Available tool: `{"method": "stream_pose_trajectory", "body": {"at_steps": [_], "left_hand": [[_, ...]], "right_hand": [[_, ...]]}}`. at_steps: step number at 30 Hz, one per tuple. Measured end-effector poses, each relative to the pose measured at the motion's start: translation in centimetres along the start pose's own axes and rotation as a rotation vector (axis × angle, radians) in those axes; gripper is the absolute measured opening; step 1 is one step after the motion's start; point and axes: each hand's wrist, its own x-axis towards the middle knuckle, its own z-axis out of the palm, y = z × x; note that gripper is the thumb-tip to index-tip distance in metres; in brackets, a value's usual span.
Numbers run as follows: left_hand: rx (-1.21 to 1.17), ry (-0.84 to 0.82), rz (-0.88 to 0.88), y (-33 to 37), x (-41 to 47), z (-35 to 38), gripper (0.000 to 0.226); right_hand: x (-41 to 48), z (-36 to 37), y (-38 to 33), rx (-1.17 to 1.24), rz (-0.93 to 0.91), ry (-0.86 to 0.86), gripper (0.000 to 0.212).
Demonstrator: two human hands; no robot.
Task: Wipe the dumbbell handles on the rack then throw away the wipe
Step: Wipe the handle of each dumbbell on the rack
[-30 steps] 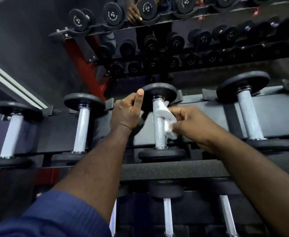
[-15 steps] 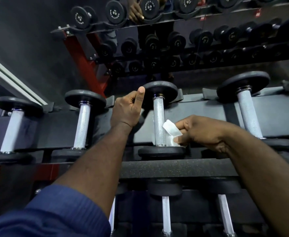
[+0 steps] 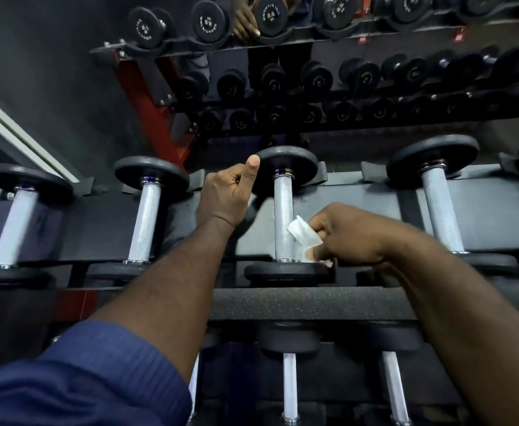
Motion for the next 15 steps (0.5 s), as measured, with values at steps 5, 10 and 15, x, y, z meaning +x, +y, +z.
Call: {"method": "stream_pose_trajectory", "body": {"at_steps": [5, 10, 15], "left_hand": [[0.014, -0.004, -0.005, 0.2, -0.1, 0.1, 0.065], [-0.010, 0.011, 0.008, -0.3, 0.0, 0.1, 0.064], [-0.046, 0.004, 0.013, 0.0, 0.0, 0.2, 0.065]], "right_hand": [[-2.0, 0.0, -4.8, -0.217, -0.249, 0.072, 0.010], [-1.9, -0.6, -5.6, -0.410, -0.241, -0.009, 0.017], [-0.5, 1.1, -8.0, -0.618, -0.211, -0.098, 0.025]]}}
